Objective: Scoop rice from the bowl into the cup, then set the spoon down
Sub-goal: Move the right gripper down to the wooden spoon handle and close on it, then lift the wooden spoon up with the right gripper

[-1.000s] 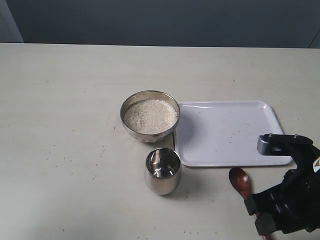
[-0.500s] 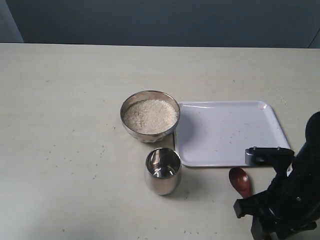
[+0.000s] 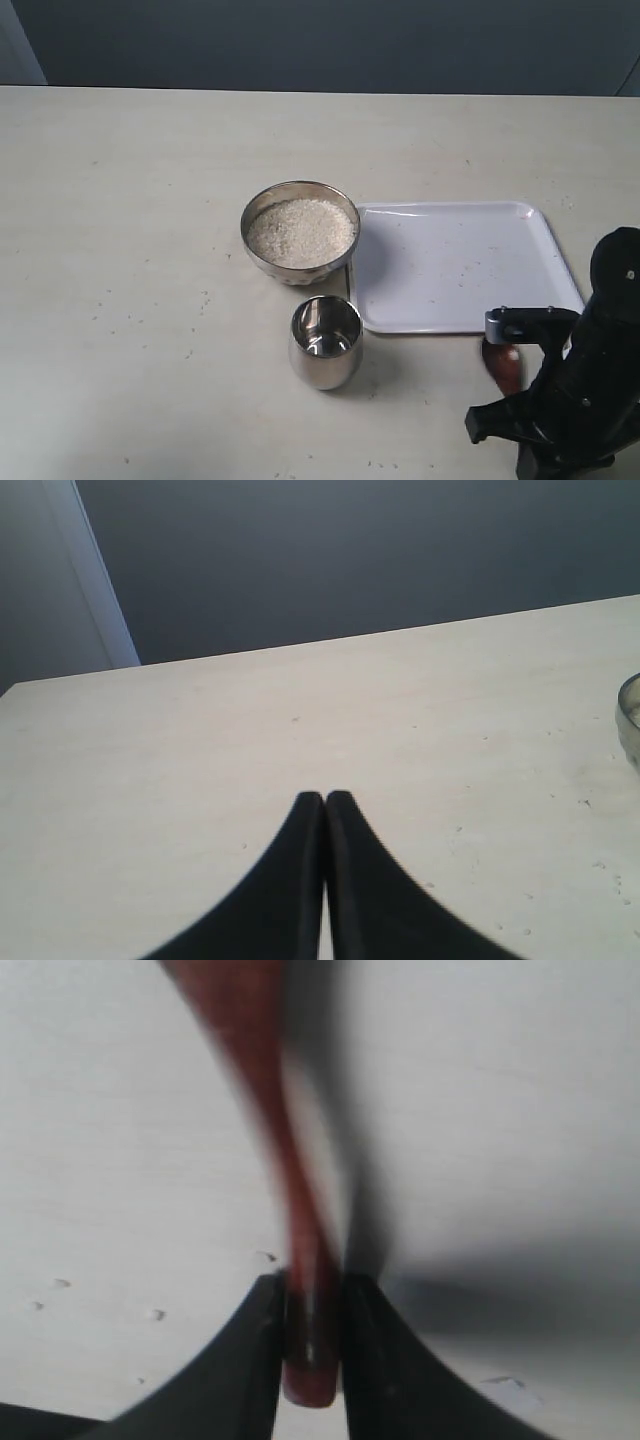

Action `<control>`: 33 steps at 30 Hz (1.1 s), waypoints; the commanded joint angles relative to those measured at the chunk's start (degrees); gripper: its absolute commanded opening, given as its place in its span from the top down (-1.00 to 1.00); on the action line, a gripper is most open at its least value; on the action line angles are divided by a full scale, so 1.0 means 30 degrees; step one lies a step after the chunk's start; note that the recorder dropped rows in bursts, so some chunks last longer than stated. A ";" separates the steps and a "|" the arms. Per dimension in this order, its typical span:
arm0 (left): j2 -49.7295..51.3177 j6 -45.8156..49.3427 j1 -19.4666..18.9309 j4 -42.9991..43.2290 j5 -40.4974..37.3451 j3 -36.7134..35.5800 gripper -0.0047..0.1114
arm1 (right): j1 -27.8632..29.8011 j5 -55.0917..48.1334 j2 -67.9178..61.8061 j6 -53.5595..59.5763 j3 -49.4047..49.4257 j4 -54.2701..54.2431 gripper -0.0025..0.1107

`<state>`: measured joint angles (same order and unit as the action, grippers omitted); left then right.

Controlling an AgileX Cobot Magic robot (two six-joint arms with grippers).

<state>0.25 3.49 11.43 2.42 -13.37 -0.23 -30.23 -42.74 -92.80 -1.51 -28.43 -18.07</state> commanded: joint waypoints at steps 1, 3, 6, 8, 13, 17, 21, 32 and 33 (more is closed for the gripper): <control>-0.0084 -0.0125 0.0068 0.0016 0.0028 0.0076 0.91 | -0.0045 0.0441 -0.0266 0.0278 0.0116 -0.0125 0.95; -0.0084 -0.0125 0.0068 0.0016 0.0028 0.0076 0.91 | -0.0045 0.0327 -0.0216 0.0742 0.0071 -0.0262 0.95; -0.0084 -0.0125 0.0068 0.0016 0.0028 0.0076 0.91 | -0.0045 -0.0806 0.0389 0.2009 -0.0329 -0.0736 0.95; -0.0084 -0.0125 0.0068 0.0016 0.0028 0.0076 0.91 | -0.0045 -0.1855 0.1158 0.2449 -0.0866 -0.0907 0.95; -0.0084 -0.0125 0.0068 0.0016 0.0028 0.0076 0.91 | -0.0045 -0.3558 0.3321 0.3147 -0.3653 0.0055 0.96; -0.0084 -0.0125 0.0068 0.0016 0.0028 0.0076 0.91 | -0.0045 -0.5211 0.3412 0.3147 -0.7529 0.3556 0.96; -0.0084 -0.0125 0.0068 0.0016 0.0028 0.0076 0.91 | -0.0053 -0.7332 0.1768 0.3262 -1.2178 0.8389 0.96; -0.0084 -0.0125 0.0068 0.0016 0.0028 0.0076 0.91 | -0.3399 -0.9075 -0.5478 0.6955 -1.9901 1.5666 0.96; -0.0084 -0.0125 0.0068 0.0016 0.0028 0.0076 0.91 | -0.3991 -0.9075 -0.6171 0.6985 -2.0367 1.6326 0.96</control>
<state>0.25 3.49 11.43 2.42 -13.37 -0.23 -38.63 -69.51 -107.02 17.86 -86.01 25.98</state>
